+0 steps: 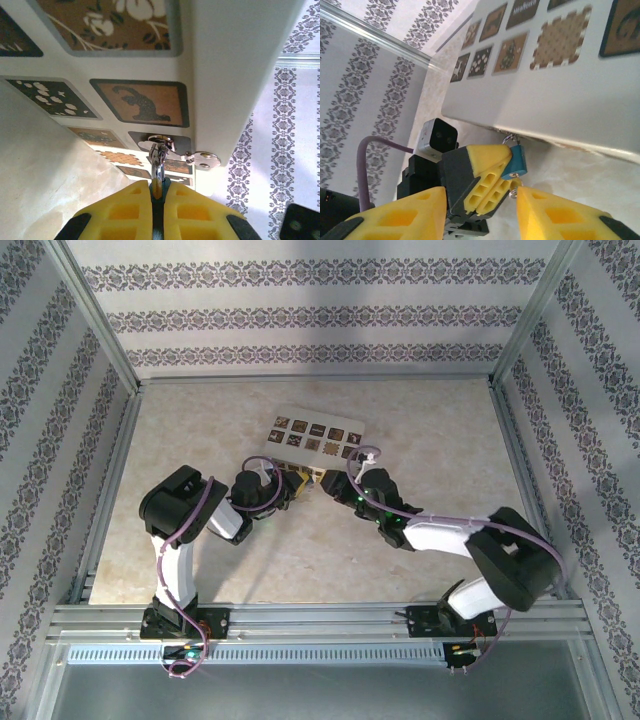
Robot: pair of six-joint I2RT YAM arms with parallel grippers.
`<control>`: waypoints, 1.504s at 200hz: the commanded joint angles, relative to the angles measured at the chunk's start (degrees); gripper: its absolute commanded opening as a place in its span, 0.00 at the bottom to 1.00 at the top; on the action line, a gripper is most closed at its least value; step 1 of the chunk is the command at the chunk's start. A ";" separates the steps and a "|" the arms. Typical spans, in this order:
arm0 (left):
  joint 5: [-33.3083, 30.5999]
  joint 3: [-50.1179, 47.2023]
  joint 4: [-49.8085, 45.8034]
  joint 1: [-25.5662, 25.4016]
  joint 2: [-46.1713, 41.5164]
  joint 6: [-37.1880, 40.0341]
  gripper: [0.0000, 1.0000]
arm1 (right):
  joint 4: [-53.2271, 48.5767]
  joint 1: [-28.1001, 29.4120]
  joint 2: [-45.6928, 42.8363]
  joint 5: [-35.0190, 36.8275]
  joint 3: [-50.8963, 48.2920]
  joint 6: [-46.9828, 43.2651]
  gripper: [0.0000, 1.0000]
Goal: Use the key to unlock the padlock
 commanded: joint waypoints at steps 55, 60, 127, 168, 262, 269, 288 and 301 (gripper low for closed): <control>-0.95 -0.68 -1.30 -0.77 -3.86 0.30 0.07 | -20.51 -1.27 -17.87 8.87 1.29 -24.09 0.73; -0.96 -0.73 -1.52 -0.78 -3.96 0.30 0.07 | -20.60 -1.57 -18.83 9.04 1.00 -25.14 0.76; -1.46 -1.12 -2.90 -0.76 -4.76 0.30 0.07 | -22.19 -5.82 -30.77 5.98 -1.63 -45.09 0.99; -2.00 -1.29 -6.21 -0.83 -6.61 1.61 0.06 | -21.03 -6.77 -36.22 2.60 -3.10 -56.98 0.98; -2.48 -1.00 -9.82 -0.85 -9.83 2.23 0.06 | -26.75 -0.08 -38.83 3.25 -1.11 -85.12 0.98; -2.51 -0.96 -10.27 -0.85 -10.13 2.35 0.05 | -27.54 1.39 -38.82 4.52 -0.86 -88.38 0.98; -2.66 -0.90 -11.31 -0.98 -10.99 2.45 0.06 | -29.54 4.92 -38.19 7.48 -0.65 -96.74 0.98; -2.80 -0.77 -11.98 -1.12 -11.53 2.52 0.05 | -30.66 6.95 -37.13 10.09 -0.48 -101.85 0.98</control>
